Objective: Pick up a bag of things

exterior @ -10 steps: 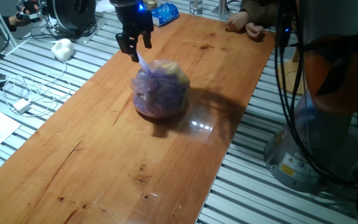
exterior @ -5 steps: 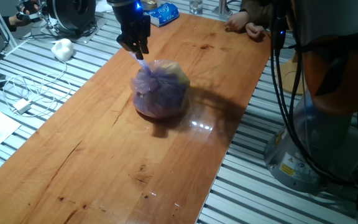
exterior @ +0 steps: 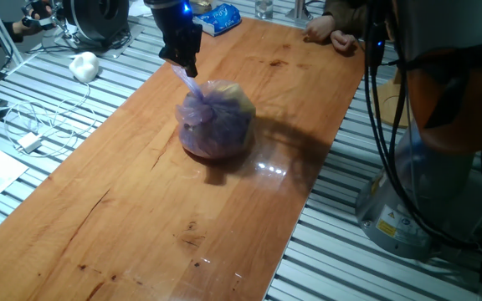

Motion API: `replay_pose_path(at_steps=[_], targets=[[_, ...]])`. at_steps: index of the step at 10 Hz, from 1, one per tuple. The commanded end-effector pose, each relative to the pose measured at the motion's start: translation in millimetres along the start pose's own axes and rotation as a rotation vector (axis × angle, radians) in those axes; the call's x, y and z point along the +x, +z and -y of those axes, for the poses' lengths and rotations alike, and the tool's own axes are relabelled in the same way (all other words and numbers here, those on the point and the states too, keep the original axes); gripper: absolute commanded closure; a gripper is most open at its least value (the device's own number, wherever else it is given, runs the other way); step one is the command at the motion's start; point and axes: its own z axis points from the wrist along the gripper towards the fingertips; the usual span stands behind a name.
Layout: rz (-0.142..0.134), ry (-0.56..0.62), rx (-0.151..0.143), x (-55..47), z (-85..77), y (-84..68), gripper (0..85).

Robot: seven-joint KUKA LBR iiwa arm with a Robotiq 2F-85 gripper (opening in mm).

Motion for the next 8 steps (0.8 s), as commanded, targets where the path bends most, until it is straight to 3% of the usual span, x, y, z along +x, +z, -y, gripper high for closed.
replay_pose_path(at_steps=[1, 8], targets=[[-0.002, 0.003, 0.002, -0.1, 0.0, 0.1, 85.0], [-0.001, 0.074, 0.005, -0.3, 0.5, -0.2, 85.0]])
